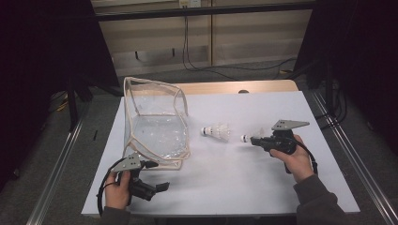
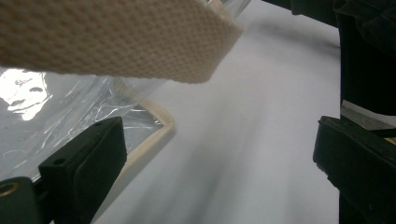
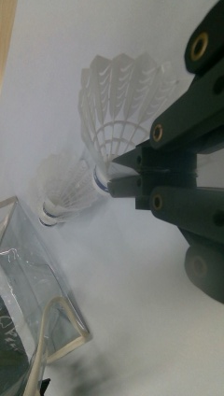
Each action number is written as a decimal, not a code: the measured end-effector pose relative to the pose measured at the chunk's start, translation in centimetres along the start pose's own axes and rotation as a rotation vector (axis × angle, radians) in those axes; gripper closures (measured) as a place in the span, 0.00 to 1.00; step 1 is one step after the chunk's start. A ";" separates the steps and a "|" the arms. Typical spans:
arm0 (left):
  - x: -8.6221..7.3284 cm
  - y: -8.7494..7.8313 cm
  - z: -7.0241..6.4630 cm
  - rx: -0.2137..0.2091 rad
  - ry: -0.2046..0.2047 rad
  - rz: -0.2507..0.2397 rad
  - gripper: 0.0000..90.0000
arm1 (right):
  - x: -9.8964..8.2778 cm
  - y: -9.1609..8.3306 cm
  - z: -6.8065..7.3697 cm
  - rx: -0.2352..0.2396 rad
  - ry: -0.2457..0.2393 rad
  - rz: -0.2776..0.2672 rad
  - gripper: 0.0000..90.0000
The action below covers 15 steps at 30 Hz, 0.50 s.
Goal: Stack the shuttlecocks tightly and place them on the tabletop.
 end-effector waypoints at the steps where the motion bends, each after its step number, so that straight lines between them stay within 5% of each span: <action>1: 0.0 0.0 0.0 0.000 0.001 0.001 0.03 | 0.1 0.1 0.0 -0.001 -0.002 0.002 1.00; 15: 0.0 -0.1 0.0 0.002 0.000 -0.002 0.03 | 0.4 0.9 -0.1 -0.008 -0.008 -0.002 1.00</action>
Point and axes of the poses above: each handheld gripper's, and its own axes: y roughly forward along the jaws, x roughly out of its top, z roughly to its left, the point moved 1 cm from there along y, roughly forward along the jaws, and after that the axes turned 13 degrees about -z, right-handed, at the moved point
